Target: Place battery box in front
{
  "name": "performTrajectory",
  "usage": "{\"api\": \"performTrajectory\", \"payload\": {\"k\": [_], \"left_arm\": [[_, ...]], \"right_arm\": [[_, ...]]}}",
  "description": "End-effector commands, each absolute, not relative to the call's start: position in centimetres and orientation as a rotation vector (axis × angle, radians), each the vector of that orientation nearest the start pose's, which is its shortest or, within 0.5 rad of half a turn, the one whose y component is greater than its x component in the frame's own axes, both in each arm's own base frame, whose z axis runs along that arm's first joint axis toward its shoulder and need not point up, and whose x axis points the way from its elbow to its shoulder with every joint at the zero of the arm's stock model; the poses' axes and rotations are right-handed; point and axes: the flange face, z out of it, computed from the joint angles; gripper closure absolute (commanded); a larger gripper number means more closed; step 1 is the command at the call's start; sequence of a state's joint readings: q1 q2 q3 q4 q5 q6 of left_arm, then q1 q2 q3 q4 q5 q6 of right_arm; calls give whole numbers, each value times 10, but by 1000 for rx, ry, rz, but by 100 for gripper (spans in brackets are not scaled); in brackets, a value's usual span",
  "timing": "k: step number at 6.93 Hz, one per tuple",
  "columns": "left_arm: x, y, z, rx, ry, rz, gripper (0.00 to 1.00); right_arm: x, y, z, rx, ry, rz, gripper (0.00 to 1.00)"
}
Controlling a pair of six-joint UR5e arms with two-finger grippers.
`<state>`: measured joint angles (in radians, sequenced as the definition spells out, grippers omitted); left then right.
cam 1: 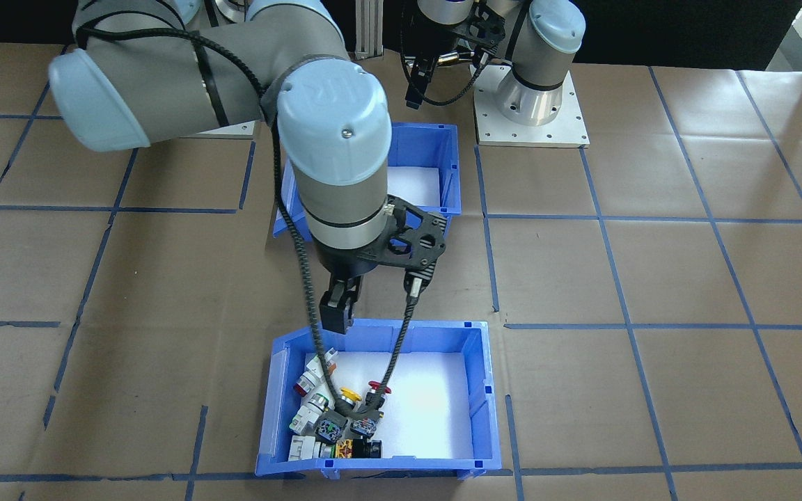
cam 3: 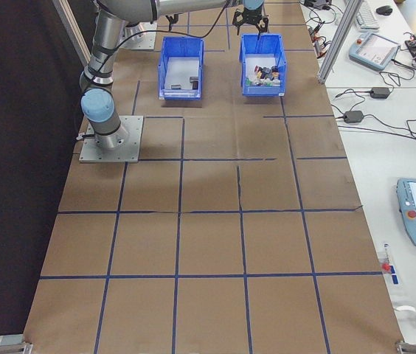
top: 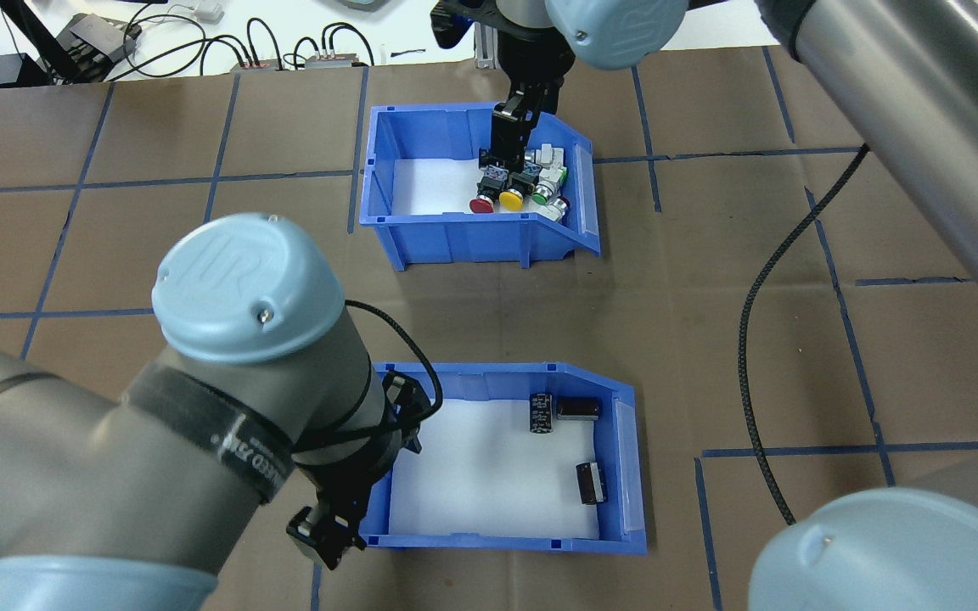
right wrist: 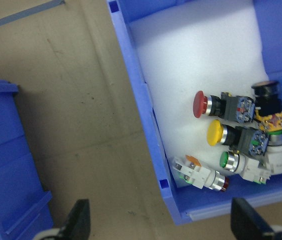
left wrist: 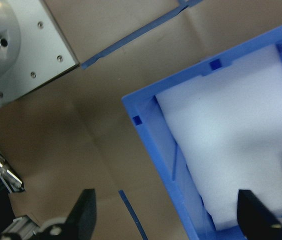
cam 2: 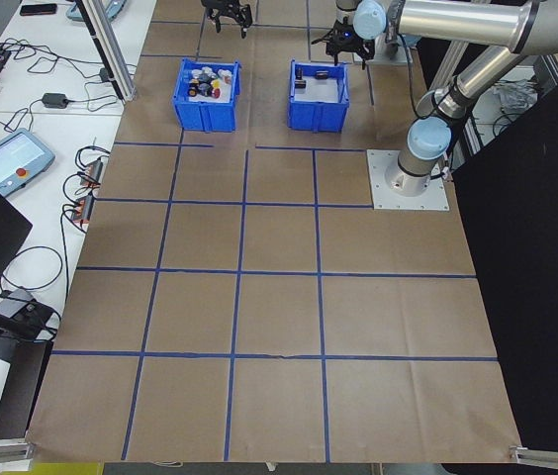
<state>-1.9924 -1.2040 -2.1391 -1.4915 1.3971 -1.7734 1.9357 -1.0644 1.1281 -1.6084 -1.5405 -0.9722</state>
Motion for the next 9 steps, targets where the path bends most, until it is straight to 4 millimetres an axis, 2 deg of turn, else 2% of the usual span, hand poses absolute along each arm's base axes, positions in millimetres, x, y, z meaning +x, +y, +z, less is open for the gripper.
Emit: {"api": "performTrajectory", "payload": {"k": [1,2,3,5,6,7,8,9], "left_arm": [[-271,-206,339,-2258,2207,321,0],[-275,-199,329,-2301,2182,310,0],[-276,-198,321,-2374,2152,299,0],[-276,-196,314,-2366,2175,294,0],[-275,-198,309,-2372,2198,262,0],[-272,-200,303,-2369,2260,173,0],[-270,-196,294,-2371,2256,173,0],[-270,-195,292,-2377,2249,184,0]], "right_arm": [[425,-586,376,-2111,2285,23,0],[441,-582,353,-2149,2262,33,0],[440,-580,328,-2152,2261,51,0],[439,-585,267,-2187,2313,-101,0],[436,-589,255,-2213,2356,-87,0],[434,-589,258,-2213,2364,-85,0],[436,-588,259,-2207,2368,-91,0],[437,-588,261,-2197,2364,-103,9]]}}
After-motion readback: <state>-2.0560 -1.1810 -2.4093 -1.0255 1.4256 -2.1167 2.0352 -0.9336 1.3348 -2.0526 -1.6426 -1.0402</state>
